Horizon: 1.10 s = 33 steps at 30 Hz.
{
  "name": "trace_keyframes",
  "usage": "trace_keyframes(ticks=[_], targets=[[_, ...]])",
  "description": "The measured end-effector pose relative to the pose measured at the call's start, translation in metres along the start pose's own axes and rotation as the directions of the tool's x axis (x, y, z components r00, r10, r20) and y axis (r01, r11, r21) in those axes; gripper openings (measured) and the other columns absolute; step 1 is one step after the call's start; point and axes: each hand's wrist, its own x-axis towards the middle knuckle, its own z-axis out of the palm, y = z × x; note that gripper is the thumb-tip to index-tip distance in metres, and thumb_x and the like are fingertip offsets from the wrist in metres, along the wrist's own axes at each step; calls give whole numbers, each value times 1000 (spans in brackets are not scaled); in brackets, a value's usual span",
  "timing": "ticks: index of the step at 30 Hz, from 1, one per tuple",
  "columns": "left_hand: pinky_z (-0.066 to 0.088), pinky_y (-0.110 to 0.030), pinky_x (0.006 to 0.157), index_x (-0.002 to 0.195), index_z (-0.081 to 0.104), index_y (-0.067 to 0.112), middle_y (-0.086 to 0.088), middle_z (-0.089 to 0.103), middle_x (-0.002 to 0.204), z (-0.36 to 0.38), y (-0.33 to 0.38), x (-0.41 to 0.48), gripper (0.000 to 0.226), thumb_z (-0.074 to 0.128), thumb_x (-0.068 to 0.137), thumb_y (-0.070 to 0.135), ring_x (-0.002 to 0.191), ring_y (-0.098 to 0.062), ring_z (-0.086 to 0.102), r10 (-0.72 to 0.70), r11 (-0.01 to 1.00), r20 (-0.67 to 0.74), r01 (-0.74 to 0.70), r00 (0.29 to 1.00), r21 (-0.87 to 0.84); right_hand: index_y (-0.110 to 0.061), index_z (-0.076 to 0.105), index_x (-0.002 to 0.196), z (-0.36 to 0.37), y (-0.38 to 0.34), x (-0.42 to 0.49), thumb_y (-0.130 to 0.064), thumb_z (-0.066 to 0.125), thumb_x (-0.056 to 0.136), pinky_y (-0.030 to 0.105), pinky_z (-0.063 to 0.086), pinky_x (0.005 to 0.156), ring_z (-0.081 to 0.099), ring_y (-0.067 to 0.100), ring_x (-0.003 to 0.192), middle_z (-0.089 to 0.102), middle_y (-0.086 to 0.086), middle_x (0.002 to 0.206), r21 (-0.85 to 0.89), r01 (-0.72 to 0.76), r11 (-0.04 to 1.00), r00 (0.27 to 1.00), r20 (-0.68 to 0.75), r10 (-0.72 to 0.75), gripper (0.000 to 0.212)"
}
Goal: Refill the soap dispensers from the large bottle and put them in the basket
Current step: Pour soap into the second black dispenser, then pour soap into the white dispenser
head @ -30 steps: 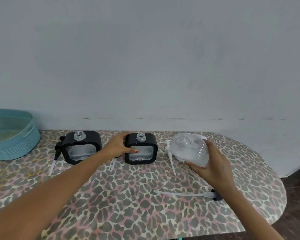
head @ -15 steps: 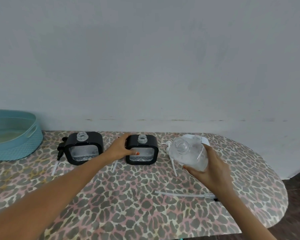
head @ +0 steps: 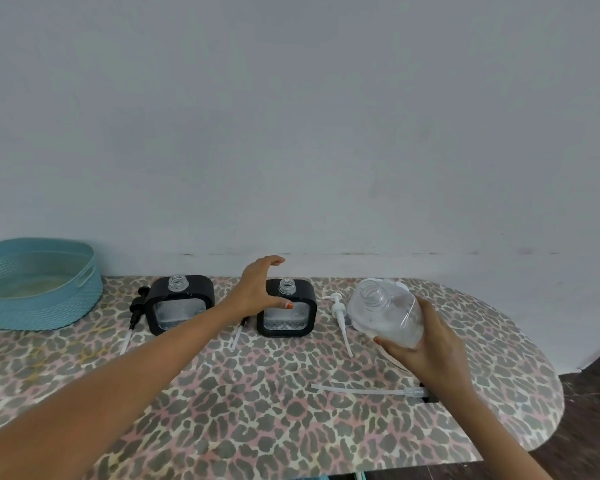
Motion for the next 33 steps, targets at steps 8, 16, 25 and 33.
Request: trace_keyframes(ticks=[8,16,25,33], targets=[[20,-33,110,134,37,18,-1,35,143,18,40,9,75,77,72,29,136,-21,22,140,988,-43,-137,989,70,-8,42,131,-21,19,-13,-37,82,61,27,36,70,60,30,103,61,10,118,10,-81,997,997,-17,81,85],[32,-21,96,130,41,18,1,44,134,76,65,33,61,71,79,28,124,-12,40,123,992,121,-119,985,-38,-7,43,128,-34,60,-22,-33,84,60,31,45,67,61,30,99,62,10,114,45,-176,983,984,-23,177,84],[30,-22,96,135,33,13,-5,37,138,127,69,66,70,72,77,20,127,-18,37,57,998,219,-54,974,-23,-6,41,130,-32,103,-24,-36,83,60,32,46,69,61,30,100,63,11,114,75,-298,952,954,-24,300,87],[42,-25,81,126,40,14,0,48,117,149,63,82,62,74,74,16,104,-16,49,0,995,231,23,973,-100,-5,47,122,-29,118,-16,-33,85,58,25,38,63,61,28,92,64,9,105,93,-294,951,953,-51,299,79]])
